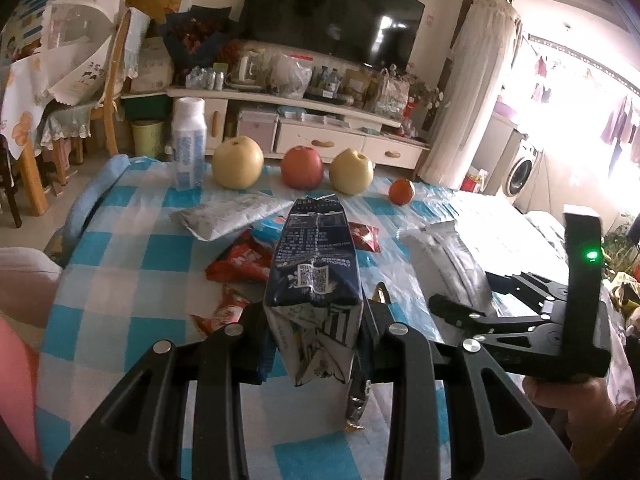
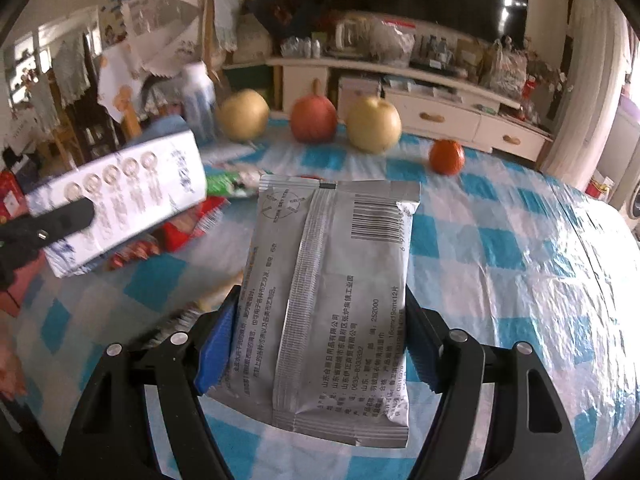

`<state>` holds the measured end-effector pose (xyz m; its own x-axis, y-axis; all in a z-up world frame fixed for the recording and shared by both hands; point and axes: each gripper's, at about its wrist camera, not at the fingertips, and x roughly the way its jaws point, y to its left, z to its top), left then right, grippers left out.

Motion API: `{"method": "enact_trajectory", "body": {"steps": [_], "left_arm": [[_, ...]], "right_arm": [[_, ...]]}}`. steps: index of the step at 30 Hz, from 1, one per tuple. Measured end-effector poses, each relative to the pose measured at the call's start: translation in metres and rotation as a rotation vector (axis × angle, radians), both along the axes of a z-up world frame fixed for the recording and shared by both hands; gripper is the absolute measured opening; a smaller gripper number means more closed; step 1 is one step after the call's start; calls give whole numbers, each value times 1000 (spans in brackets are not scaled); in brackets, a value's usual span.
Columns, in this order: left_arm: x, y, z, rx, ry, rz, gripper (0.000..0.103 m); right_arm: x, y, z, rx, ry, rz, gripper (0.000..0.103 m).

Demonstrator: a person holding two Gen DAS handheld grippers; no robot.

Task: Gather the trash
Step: 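Lift the coffee packet with left tool while right tool lifts the white bag toward the basin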

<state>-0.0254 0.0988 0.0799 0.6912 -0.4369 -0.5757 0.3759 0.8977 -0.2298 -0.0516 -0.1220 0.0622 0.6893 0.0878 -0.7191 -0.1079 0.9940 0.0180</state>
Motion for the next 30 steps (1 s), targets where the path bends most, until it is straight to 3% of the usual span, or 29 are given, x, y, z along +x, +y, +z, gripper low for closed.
{"method": "enact_trajectory", "body": {"steps": [11, 18, 23, 30], "left_arm": [[-11, 56, 17, -51, -38, 112, 34], [-18, 111, 25, -101, -60, 232, 34], [-26, 158, 30, -138, -75, 350, 34], [-43, 241, 32, -97, -96, 631, 34]], "right_arm": [[-13, 53, 34, 145, -42, 125, 74], [-20, 119, 44, 210, -38, 244, 74], [-24, 173, 46, 240, -14, 333, 74], [-24, 262, 57, 242, -15, 459, 74]]}}
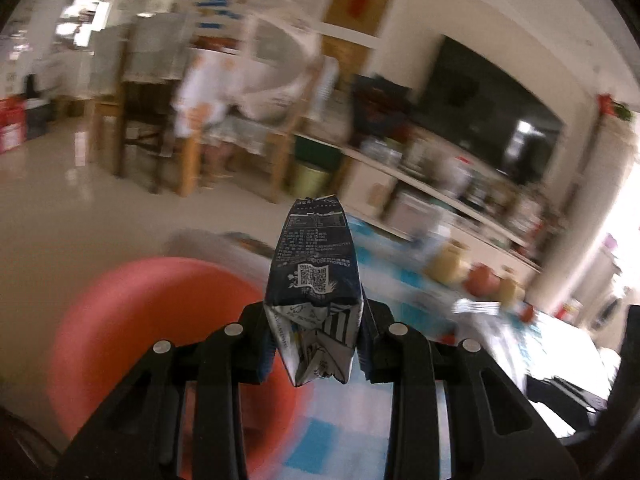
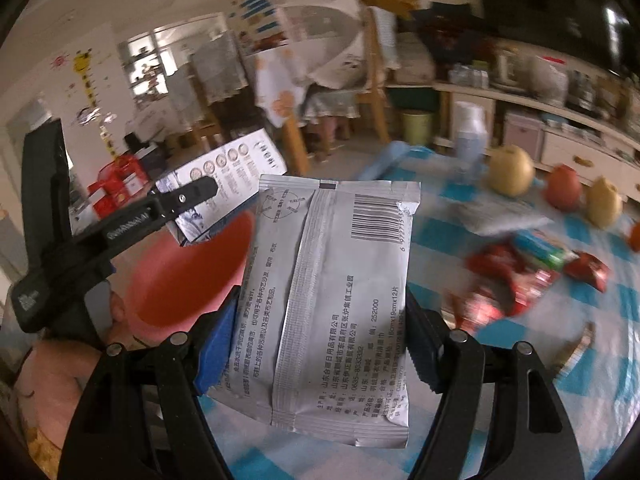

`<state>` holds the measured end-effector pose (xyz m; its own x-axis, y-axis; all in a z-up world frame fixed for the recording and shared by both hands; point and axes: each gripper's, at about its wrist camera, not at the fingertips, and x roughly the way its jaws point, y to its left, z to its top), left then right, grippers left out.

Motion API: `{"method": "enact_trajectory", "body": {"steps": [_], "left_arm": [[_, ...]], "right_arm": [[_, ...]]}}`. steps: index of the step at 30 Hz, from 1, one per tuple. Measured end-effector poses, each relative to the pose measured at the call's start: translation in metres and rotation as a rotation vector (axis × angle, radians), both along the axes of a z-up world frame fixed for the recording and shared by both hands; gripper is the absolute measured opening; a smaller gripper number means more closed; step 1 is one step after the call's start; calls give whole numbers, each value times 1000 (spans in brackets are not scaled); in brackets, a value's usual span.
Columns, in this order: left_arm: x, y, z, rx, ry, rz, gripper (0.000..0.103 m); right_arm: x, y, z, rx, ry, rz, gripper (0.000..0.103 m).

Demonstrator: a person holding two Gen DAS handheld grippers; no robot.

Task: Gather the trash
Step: 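Lift the coffee packet with left tool while right tool lifts the white bag toward the basin, then open both tools over the pink basin to drop the packet and bag, then move both tools back over the table toward the remaining snacks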

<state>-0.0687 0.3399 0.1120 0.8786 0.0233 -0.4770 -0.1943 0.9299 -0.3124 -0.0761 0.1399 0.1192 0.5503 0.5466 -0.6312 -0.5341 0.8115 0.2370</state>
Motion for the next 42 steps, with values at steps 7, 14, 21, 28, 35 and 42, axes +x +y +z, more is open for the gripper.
{"method": "enact_trajectory", "body": {"steps": [7, 14, 21, 28, 35, 42], "left_arm": [[-20, 63, -6, -79, 6, 185, 34], [-20, 88, -15, -147, 44, 270, 56], [-21, 77, -12, -73, 52, 298, 84], [-7, 46, -8, 18, 55, 231, 90], [5, 16, -9, -9, 61, 94, 91], [13, -19, -7, 7, 28, 4, 91]], "right_arm": [[2, 88, 5, -34, -40, 113, 74], [18, 130, -21, -53, 21, 145, 87], [18, 76, -27, 15, 61, 21, 92], [12, 22, -30, 10, 65, -57, 92], [-1, -8, -36, -8, 79, -69, 95], [-13, -35, -43, -20, 99, -82, 96]]}}
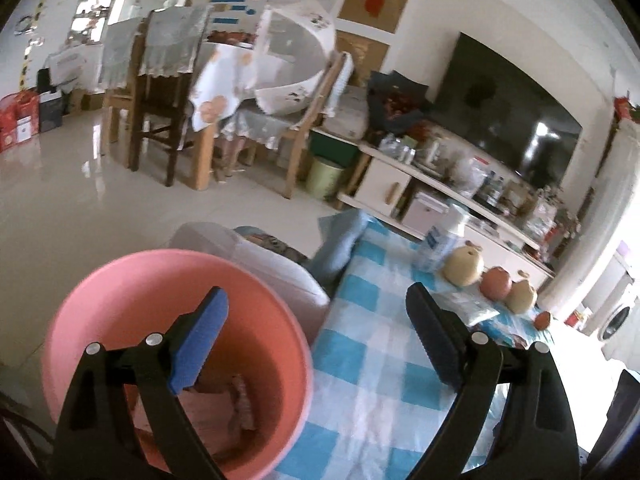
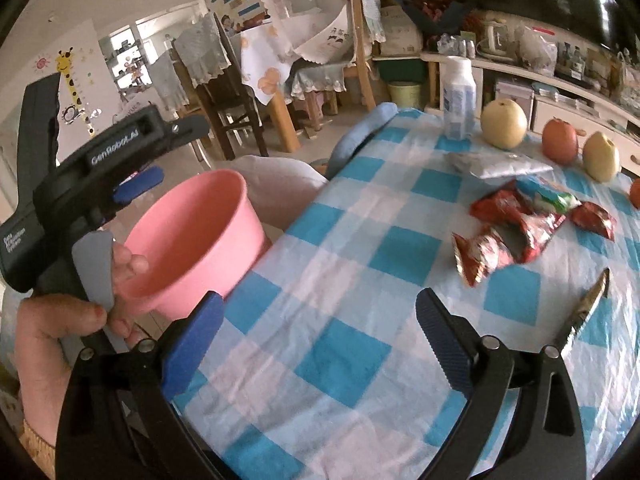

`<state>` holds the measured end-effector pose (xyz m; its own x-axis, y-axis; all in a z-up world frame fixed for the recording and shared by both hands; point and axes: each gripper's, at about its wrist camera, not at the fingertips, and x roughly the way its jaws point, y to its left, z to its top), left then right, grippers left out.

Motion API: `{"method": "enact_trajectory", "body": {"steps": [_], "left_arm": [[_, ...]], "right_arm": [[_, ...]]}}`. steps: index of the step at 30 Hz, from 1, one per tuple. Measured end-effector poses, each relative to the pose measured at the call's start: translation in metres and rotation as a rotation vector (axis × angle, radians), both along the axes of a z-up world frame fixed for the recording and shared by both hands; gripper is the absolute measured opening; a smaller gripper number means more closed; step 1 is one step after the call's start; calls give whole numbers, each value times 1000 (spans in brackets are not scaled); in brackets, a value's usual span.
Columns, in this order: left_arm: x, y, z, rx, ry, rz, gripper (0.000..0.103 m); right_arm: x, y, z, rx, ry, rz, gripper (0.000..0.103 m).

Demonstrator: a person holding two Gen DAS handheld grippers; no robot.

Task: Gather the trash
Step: 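Move both tools back over the table toward the remaining snacks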

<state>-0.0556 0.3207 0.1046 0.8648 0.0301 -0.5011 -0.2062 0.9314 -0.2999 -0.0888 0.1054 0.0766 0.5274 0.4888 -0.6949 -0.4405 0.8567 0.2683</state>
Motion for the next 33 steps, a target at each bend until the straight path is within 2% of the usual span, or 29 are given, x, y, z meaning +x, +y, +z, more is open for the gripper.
{"method": "enact_trajectory", "body": {"steps": [8, 11, 18, 28, 33], "left_arm": [[13, -42, -1, 130, 48, -44, 91], [17, -54, -5, 143, 75, -68, 91], [23, -72, -8, 135, 79, -96, 91], [29, -109, -11, 214, 83, -133, 91], [33, -129, -14, 252, 87, -181, 91]], "right_arm": [[-3, -26, -7, 21, 8, -20, 96], [-1, -36, -11, 24, 15, -31, 96], [6, -62, -13, 42, 28, -68, 96], [7, -104, -6, 41, 18, -110, 96], [10, -126, 0, 52, 18, -142, 96]]}}
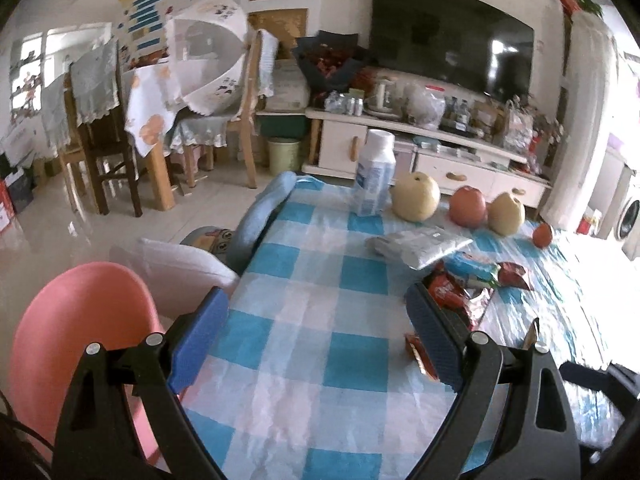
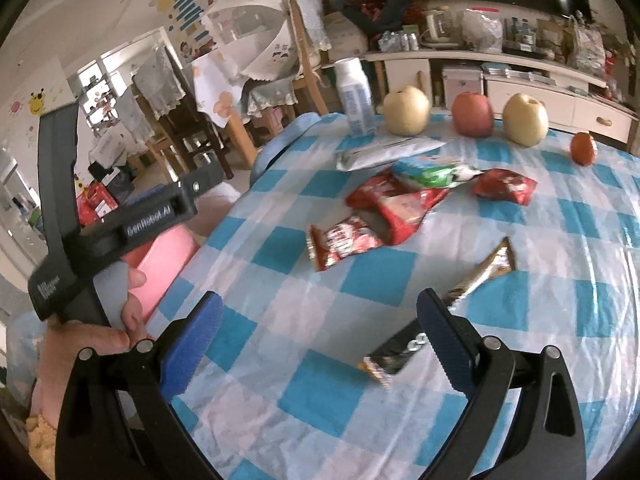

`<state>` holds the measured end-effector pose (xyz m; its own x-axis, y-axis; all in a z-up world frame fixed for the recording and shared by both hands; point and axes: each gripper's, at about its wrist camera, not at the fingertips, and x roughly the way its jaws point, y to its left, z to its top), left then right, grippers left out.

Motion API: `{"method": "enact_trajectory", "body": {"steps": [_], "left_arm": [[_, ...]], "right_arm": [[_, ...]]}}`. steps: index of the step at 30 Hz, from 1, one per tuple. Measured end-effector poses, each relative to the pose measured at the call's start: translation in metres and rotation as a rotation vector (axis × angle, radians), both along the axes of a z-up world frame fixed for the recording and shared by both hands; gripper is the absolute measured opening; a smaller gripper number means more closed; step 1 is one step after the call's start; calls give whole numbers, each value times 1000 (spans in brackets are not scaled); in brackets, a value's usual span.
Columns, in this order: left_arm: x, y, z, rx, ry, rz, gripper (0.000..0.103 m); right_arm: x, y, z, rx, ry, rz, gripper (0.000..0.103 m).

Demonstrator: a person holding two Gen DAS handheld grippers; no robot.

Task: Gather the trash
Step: 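Move both tools back over the table toward the remaining snacks, then grasp the red snack packet with left tool while right tool grasps the COFFEE stick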

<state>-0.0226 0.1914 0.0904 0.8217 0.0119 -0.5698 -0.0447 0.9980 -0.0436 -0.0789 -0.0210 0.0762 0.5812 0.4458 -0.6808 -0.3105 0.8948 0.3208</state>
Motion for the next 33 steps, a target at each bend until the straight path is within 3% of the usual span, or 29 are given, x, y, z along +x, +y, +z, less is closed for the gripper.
{"method": "enact_trajectory", "body": {"steps": [9, 23, 28, 33], "left_arm": [[11, -42, -17, 31, 71, -123, 91], [26, -74, -40, 91, 154, -202, 91], [34, -85, -49, 110, 181, -217, 86], [41, -92, -56, 127, 201, -224, 79]], "right_arm": [[9, -45, 3, -20, 12, -76, 96], [45, -120, -28, 2, 156, -203, 96], [59, -133, -38, -1, 191, -220, 96], [66, -134, -50, 65, 256, -198, 96]]}}
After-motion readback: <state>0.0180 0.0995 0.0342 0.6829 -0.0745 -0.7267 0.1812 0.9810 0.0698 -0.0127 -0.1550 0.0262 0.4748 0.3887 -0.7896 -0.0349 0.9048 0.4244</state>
